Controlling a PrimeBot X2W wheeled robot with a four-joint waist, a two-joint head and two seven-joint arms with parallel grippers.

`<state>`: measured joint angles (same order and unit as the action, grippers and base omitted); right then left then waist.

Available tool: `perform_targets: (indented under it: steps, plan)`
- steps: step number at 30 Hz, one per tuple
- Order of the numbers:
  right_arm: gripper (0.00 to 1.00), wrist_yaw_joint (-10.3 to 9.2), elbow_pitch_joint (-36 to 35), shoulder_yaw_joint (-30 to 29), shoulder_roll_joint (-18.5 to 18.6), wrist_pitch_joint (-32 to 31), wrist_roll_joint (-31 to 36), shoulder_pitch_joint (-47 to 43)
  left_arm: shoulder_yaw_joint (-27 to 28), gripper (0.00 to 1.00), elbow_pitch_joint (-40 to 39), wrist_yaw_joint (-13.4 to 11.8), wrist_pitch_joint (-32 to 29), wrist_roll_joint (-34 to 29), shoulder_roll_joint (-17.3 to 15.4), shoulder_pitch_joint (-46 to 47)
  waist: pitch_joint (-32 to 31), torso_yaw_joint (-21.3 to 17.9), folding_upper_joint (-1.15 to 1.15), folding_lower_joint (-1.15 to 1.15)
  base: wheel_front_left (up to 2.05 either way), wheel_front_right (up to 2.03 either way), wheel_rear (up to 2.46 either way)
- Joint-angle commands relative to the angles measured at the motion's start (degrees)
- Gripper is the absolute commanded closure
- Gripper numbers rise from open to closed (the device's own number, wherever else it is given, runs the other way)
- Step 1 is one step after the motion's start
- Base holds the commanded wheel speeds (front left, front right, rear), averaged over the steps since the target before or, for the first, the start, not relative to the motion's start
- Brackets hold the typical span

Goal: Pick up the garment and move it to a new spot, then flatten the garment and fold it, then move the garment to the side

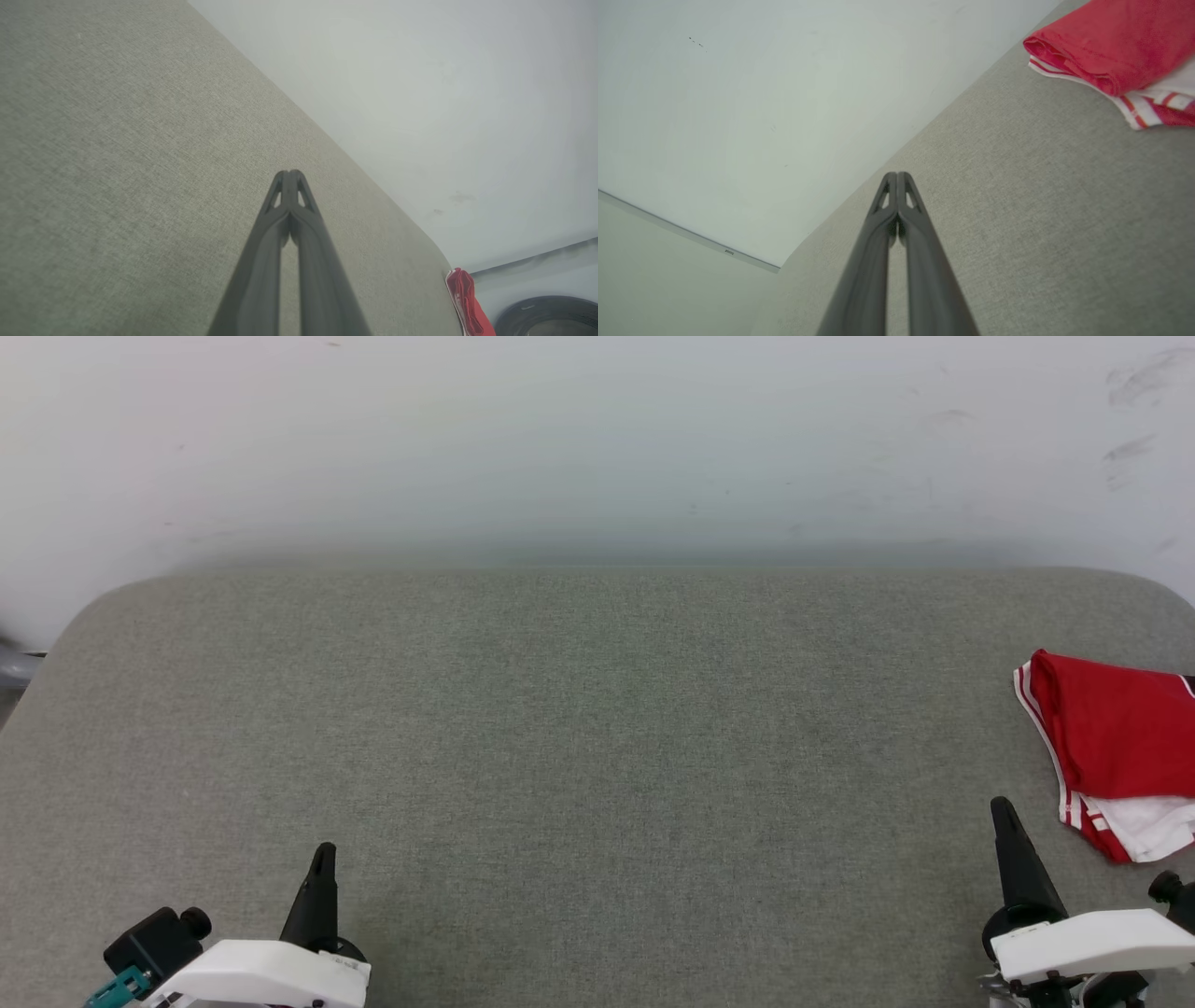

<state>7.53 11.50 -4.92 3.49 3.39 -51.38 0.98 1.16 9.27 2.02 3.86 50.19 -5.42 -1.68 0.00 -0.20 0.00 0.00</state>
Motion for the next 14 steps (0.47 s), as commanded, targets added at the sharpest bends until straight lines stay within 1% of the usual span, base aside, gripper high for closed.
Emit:
perform_targets:
  steps: [1,14]
  plan:
    - [1.0,-0.02,-0.3,-0.1,-0.1,-0.4,-1.4,1.4,0.5,1.0,-0.4,0.3,-0.3,1.4,-0.2,1.7,0.0,0.0,0.0,0.0,0.0,0.0,0.0]
    - [1.0,-0.03,0.3,-0.5,-0.2,-2.5,-10.2,2.3,1.5,1.0,0.8,1.5,-2.5,10.6,0.4,3.1,0.0,0.0,0.0,0.0,0.0,0.0,0.0]
